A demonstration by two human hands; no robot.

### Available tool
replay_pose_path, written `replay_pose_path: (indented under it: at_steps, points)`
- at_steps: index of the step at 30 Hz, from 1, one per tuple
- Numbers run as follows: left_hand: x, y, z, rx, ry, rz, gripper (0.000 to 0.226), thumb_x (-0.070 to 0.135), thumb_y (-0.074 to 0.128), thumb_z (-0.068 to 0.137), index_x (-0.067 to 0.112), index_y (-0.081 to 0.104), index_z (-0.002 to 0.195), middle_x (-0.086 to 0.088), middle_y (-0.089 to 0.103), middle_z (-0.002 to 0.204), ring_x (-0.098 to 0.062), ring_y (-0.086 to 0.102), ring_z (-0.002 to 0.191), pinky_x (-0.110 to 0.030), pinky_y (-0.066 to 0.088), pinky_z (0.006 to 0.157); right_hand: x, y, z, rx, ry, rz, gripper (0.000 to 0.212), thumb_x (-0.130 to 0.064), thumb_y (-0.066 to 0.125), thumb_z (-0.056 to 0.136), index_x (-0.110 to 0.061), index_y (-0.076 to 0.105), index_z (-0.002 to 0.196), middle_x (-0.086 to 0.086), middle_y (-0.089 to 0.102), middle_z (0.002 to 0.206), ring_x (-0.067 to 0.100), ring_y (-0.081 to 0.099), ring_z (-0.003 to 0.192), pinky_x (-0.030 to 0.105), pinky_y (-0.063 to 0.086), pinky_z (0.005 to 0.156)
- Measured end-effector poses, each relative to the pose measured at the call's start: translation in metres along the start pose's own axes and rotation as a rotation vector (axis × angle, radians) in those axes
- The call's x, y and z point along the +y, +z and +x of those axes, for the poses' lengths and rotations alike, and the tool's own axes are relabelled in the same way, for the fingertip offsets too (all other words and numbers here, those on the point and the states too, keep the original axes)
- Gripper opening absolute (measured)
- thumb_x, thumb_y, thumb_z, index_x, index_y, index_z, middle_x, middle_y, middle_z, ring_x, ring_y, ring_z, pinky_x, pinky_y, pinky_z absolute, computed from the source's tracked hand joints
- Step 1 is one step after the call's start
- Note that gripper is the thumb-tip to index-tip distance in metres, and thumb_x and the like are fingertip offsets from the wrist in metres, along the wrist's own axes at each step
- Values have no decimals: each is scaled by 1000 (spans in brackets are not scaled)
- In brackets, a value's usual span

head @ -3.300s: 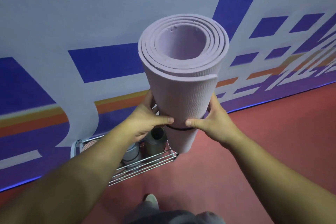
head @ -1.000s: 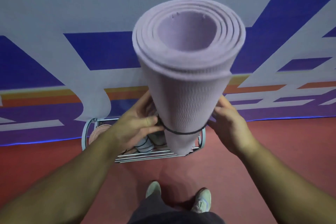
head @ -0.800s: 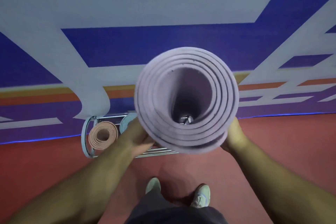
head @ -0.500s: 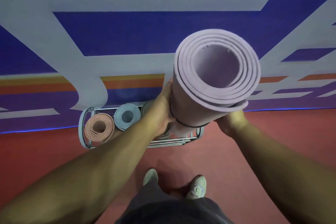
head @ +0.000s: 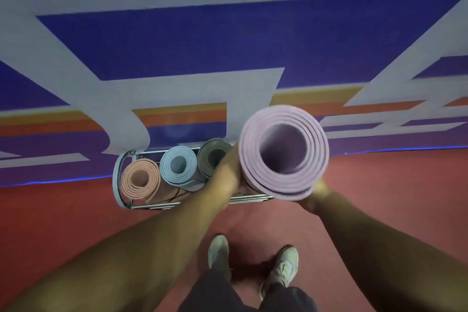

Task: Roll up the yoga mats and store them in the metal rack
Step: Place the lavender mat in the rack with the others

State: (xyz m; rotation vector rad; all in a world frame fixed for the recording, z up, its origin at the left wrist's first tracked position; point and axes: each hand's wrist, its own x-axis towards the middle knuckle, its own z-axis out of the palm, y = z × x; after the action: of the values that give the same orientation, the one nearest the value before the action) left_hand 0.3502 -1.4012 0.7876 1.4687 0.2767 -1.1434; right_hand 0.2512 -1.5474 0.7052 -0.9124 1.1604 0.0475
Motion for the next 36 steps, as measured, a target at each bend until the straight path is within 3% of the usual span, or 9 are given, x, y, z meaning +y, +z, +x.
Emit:
replay_pose_path:
  at_steps: [4, 6, 12, 16, 21, 25, 29, 32, 36]
  points:
    - [-4, -15, 16, 132, 64, -189, 59, 63, 30, 102, 25, 69, 123, 1, 78, 108, -20, 73, 101, -48, 57, 93, -17, 18, -14, -71, -128, 11, 50, -61, 38, 101, -27, 69, 123, 1, 71, 122, 20, 67, 96, 46, 60, 77]
    - [-5, -12, 19, 144, 80, -173, 66, 69, 22, 101, 29, 68, 126, 2, 76, 114, -21, 69, 110, -52, 51, 102, -26, 24, -31, -166, -142, 44, 56, -65, 32, 101, -31, 69, 126, -2, 71, 124, 23, 69, 111, 52, 58, 86]
    - [15, 10, 8, 153, 206, -77, 52, 63, 31, 101, 33, 73, 102, 10, 78, 101, -16, 69, 106, -48, 53, 100, -44, 17, -44, -193, -191, 58, 58, -60, 27, 103, -27, 68, 127, 3, 74, 119, 29, 70, 109, 55, 55, 88]
    - [7, 17, 22, 143, 198, 67, 59, 71, 29, 96, 36, 64, 129, 7, 66, 131, -17, 58, 123, -51, 44, 109, -58, -1, -22, -270, -169, -28, 55, -55, 33, 100, -22, 68, 128, 8, 72, 122, 37, 68, 112, 64, 52, 92]
    - [-39, -8, 56, 135, 130, 323, 40, 52, 28, 105, 44, 59, 128, 7, 61, 138, -20, 54, 128, -48, 41, 110, -33, -12, 7, 60, -147, -267, 32, -43, 55, 94, -20, 71, 108, 4, 75, 107, 29, 69, 85, 38, 54, 62]
    - [-71, -24, 59, 92, -126, 99, 44, 64, 32, 102, 45, 52, 137, 19, 61, 130, -13, 58, 120, -58, 43, 106, -4, -1, 6, -22, -256, -150, 36, -52, 47, 101, -29, 68, 118, -7, 73, 116, 14, 67, 103, 38, 53, 82]
    - [-80, -27, 73, 92, 35, 239, 48, 57, 38, 102, 47, 38, 148, 20, 51, 142, -15, 52, 130, -48, 49, 100, 20, 13, 17, 36, -483, -510, 62, -14, 77, 85, -25, 47, 138, -9, 67, 120, 6, 65, 107, 34, 53, 98]
    - [-80, -34, 86, 170, 274, 394, 55, 49, 57, 87, 32, 50, 139, 13, 64, 126, -12, 60, 120, -35, 46, 104, 15, 30, 32, 108, -510, -650, 66, -14, 71, 84, -28, 39, 140, -9, 64, 117, 17, 64, 108, 39, 51, 98]
    - [-72, -41, 109, 255, 353, 413, 55, 43, 65, 89, 22, 53, 138, 8, 66, 125, -13, 61, 118, -36, 46, 108, 1, 51, 52, 115, -537, -754, 59, -10, 59, 87, -25, 39, 140, -5, 61, 108, 22, 59, 101, 28, 43, 87]
